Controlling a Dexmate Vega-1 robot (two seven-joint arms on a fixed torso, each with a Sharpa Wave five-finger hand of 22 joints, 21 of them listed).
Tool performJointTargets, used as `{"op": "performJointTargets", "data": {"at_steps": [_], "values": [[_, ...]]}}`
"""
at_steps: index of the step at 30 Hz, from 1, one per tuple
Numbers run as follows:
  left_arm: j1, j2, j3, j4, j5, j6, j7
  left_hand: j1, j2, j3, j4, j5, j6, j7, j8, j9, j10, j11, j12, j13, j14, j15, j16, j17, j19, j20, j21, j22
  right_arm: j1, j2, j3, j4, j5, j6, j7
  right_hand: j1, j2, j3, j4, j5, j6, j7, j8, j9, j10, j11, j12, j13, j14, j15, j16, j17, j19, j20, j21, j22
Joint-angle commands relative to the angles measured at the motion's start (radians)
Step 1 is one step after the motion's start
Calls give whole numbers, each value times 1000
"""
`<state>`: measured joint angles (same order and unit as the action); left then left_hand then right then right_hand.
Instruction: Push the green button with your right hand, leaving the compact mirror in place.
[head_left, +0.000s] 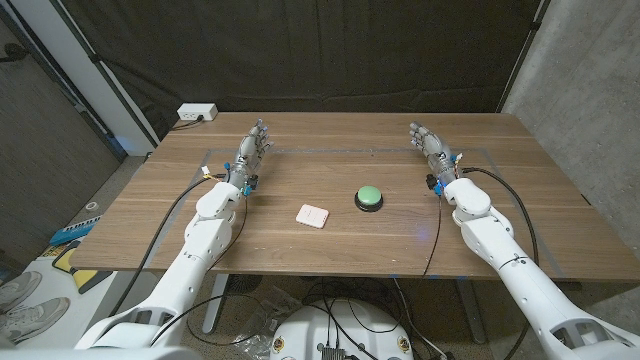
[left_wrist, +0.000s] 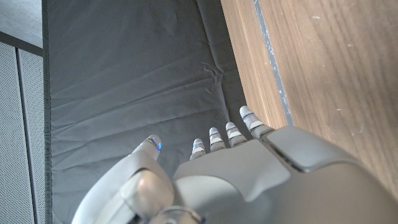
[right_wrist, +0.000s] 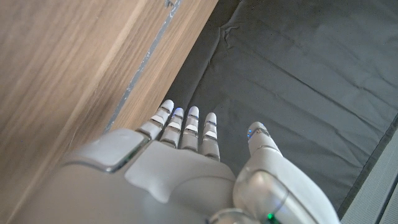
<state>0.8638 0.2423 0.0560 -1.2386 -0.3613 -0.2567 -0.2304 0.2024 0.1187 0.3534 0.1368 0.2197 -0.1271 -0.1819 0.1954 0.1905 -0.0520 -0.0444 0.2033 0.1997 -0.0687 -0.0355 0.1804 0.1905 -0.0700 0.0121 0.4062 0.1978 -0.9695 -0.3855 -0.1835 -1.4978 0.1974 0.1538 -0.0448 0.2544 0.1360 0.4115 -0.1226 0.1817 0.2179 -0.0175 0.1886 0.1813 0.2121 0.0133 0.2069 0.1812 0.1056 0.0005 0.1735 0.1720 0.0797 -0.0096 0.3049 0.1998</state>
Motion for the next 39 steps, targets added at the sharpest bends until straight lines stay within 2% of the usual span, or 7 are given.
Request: {"op": "performJointTargets", "data": {"at_steps": [1, 4, 13, 15, 19, 31, 39], "values": [[12, -10, -19, -17, 12, 16, -35, 0, -1, -1, -1, -3, -5, 0, 0, 0, -9, -1, 0, 2, -13, -24, -2, -1, -4, -6, -1, 2, -97, -33, -10, -163, -233, -70, -146, 10, 10, 8, -1, 6, -4, 11, -2, 0, -9, -17, -6, 1, -5, 0, 0, 1, 3, -5, -3, 2], [13, -12, -19, -17, 12, 14, -43, 0, -1, -1, -1, -4, -5, 0, 0, 0, -9, -2, 0, 2, -14, -25, -1, -1, -4, -6, -1, 2, -131, -48, -13, -218, -286, -104, -166, 13, 11, 9, -2, 6, -14, 12, -5, 0, -20, -17, -10, 1, -12, -6, -1, 0, 0, -3, -5, 1], [15, -16, -18, -25, 16, 18, -54, -1, 0, -1, 0, -4, -9, 3, -2, -1, -11, -4, -1, 1, -19, -31, -1, -3, -7, -2, -2, 3, -182, -89, -22, -311, -430, -154, -201, 24, 11, 12, -6, 5, -38, -1, -11, -1, -43, -33, -16, 0, -19, -2, 1, -1, -6, 18, -11, 0], [16, -16, -17, -28, 17, 18, -55, -2, 0, -2, 1, -4, -10, 1, -3, -2, -12, -5, -1, 0, -20, -30, 0, -3, -6, 9, -2, 3, -191, -97, -25, -331, -458, -172, -202, 29, 10, 13, -8, 6, -40, -9, -10, -1, -48, -31, -16, -1, -19, 5, 2, -1, -7, 28, -13, -1], [17, -18, -16, -30, 18, 18, -57, -3, 0, -2, 1, -4, -10, 1, -3, -2, -12, -6, 0, 0, -20, -31, 1, -3, -7, 15, -2, 3, -206, -112, -29, -361, -508, -186, -206, 32, 9, 14, -10, 6, -39, -15, -8, -1, -48, -29, -16, -1, -18, 8, 3, -2, -6, 29, -13, -1], [23, -20, -12, -39, 21, 18, -62, -4, 0, -3, 2, -5, -9, -1, -3, -3, -12, -5, 0, -1, -21, -29, 3, -4, -6, 22, -2, 3, -254, -133, -44, -447, -656, -246, -231, 59, 23, 27, -15, 9, -15, -27, 4, 1, -3, -28, 4, 0, 39, 8, 21, -1, 28, 36, -5, 0], [20, -19, -6, -39, 23, 18, -72, -5, 0, -3, 2, -5, -9, -2, -3, -4, -12, -5, 1, -1, -21, -29, 3, -5, -6, 24, -2, 3, -306, -143, -54, -511, -767, -296, -254, 67, 29, 32, -14, 11, -8, -29, 6, 1, 6, -32, 7, 0, 44, -1, 20, 0, 34, 36, -3, 1]]}}
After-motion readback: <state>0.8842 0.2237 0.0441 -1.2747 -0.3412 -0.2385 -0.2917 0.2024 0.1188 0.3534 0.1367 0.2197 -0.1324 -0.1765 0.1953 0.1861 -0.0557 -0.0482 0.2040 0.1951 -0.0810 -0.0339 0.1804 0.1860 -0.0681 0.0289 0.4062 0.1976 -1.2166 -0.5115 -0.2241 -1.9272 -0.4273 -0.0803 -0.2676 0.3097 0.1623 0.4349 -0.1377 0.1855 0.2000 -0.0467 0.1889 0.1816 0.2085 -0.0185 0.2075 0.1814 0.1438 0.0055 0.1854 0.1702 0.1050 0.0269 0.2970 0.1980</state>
